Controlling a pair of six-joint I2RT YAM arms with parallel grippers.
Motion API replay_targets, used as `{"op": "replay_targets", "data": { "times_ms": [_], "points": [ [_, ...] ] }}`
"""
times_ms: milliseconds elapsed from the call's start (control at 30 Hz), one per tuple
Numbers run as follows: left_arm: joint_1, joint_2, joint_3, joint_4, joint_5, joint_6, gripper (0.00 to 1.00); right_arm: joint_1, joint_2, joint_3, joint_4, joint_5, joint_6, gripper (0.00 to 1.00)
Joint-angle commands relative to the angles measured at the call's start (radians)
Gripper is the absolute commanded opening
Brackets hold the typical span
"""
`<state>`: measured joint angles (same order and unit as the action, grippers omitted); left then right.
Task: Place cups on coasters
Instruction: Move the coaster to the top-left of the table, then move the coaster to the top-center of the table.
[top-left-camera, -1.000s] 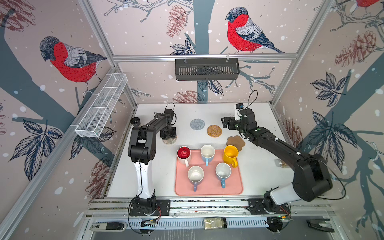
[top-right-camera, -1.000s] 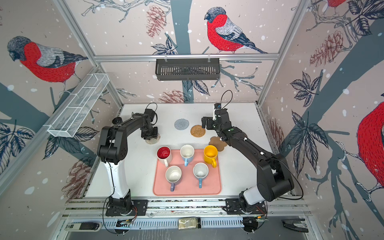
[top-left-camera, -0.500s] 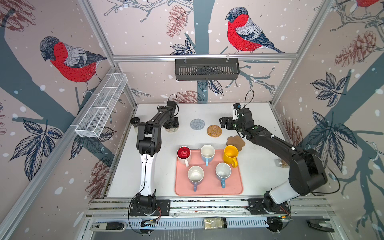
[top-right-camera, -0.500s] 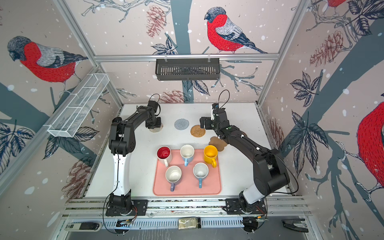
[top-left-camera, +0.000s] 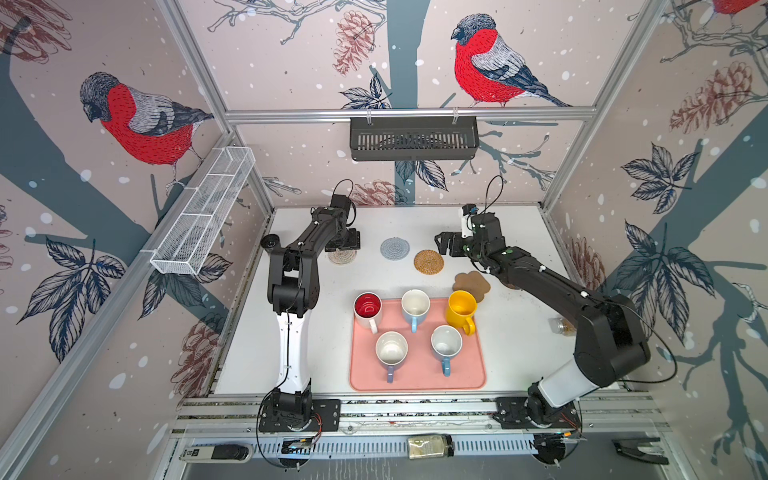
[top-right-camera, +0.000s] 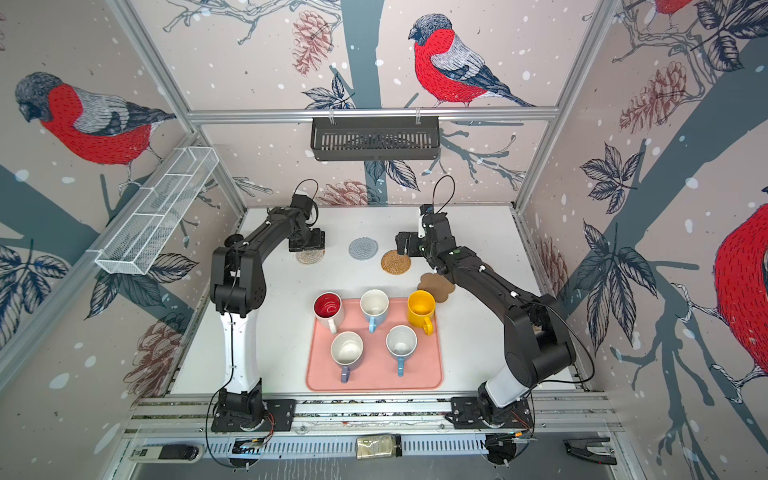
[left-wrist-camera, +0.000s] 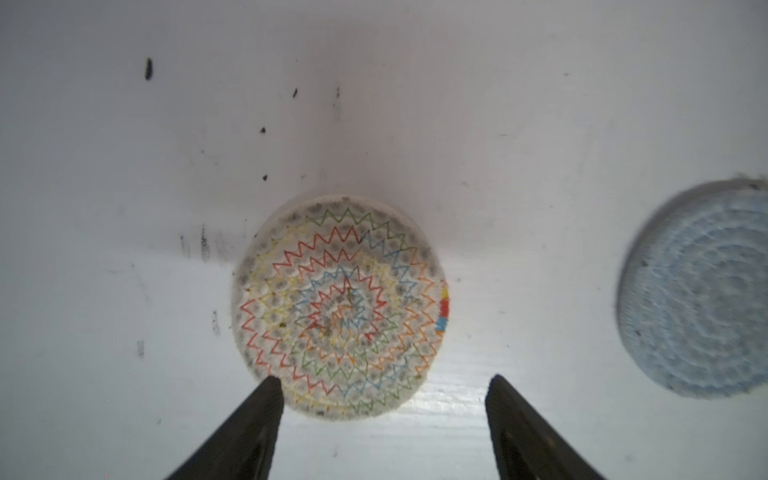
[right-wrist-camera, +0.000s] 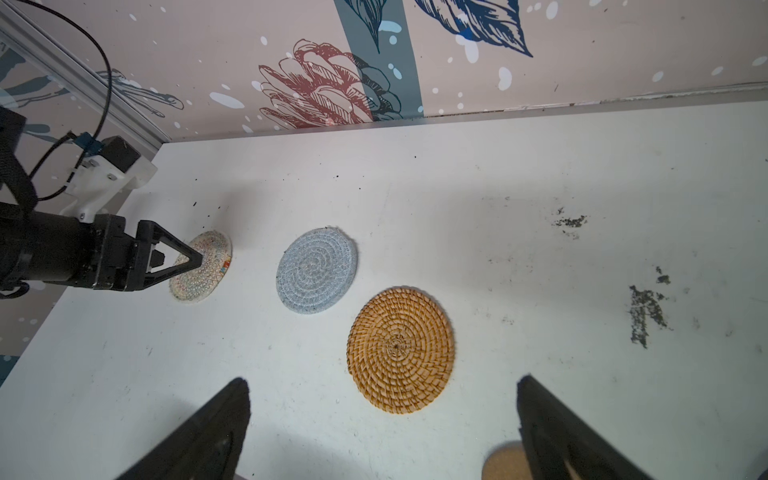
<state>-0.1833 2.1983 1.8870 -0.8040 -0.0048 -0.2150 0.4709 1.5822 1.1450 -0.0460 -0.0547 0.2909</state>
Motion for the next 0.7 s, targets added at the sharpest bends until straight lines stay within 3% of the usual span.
{"op": "replay_targets", "data": {
  "times_ms": [0, 267, 500, 667],
  "points": [
    [-0.041, -0.039, 0.028, -0.036, -0.016, 0.051, 0.79, 0.003, -0.006, 0.024, -0.043, 0.010, 0.016, 1.00],
    [-0.190, 0.000, 0.208, -0.147, -0.034, 0.036, 0.58, -0.007, -0.019, 0.039, -0.108, 0.045, 0.055, 0.99],
    [-0.282, 0.103, 0.347, -0.143, 0.001, -0.018, 0.56, -0.034, -0.069, -0.035, -0.117, 0.054, 0.105, 0.99],
    [-0.295, 0.163, 0.359, -0.092, -0.003, -0.032, 0.54, -0.038, -0.110, -0.089, -0.110, 0.062, 0.122, 1.00]
  ]
}}
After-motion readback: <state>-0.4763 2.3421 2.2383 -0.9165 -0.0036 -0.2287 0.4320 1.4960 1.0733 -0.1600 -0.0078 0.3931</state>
